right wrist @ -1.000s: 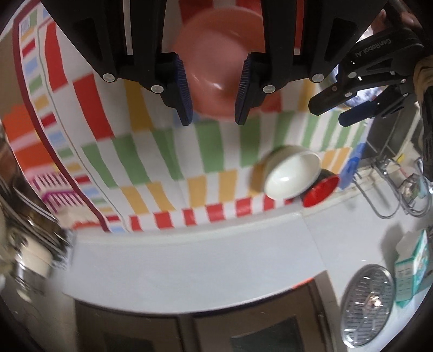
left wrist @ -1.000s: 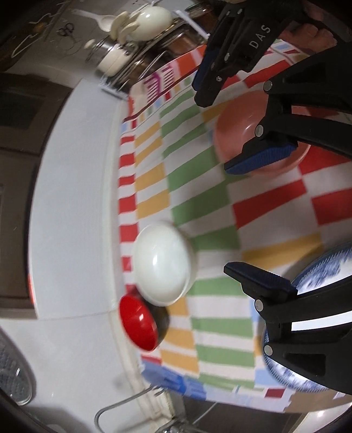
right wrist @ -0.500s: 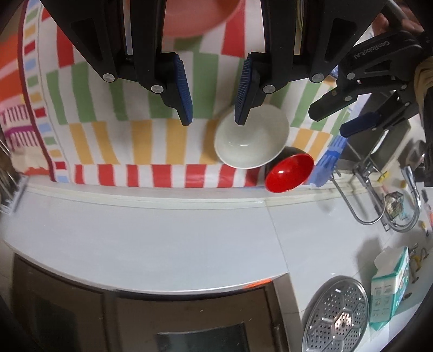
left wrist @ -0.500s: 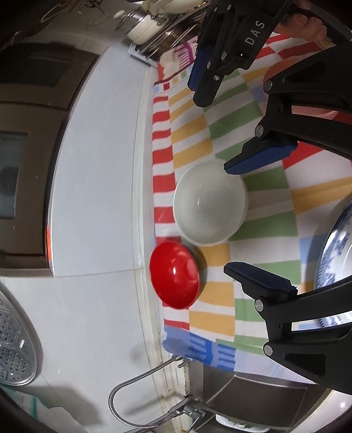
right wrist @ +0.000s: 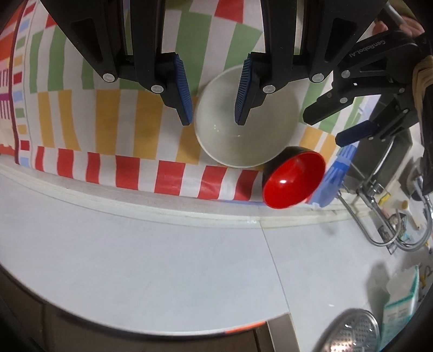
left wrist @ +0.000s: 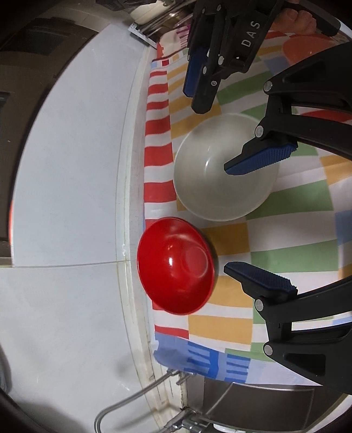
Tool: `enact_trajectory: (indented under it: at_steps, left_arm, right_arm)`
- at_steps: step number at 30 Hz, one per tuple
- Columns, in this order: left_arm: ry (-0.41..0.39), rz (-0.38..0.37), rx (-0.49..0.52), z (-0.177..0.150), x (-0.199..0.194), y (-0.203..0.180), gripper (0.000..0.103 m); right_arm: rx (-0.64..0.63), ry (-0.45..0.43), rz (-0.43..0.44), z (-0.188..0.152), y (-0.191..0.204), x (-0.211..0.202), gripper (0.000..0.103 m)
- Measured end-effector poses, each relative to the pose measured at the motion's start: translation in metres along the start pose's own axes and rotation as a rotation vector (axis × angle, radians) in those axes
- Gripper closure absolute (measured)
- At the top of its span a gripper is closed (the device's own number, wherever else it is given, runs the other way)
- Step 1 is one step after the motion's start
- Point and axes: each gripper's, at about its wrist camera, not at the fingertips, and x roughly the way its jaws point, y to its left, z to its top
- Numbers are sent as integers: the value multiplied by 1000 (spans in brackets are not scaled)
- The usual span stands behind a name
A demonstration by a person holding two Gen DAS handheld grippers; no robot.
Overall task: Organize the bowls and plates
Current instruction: 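Move both grippers to the rim of the white bowl, then close both grippers on the white bowl rim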
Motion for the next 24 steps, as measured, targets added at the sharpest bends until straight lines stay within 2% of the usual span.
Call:
enact_trajectory:
  at_steps: [7,15,18,20,24]
  left_arm:
    - [50,-5,18,0,29,-2,43]
    - [97,-11,41,-4,48,-8,54]
    - [115,-20,48,-4,54,-9,65]
    - [124,-27,52,-3,58,-10,73]
    - [134,-31,56,-3,64,-11,85]
  right_arm:
    - [14,73,16,0,-7,30,69]
    - [26,132,25,-5,-11,50,69]
    - [28,147,30,-6,-12,52,71]
    - [24,156,37,-7,-11,54,78]
    - [19,161,23,-7,-11,57,85]
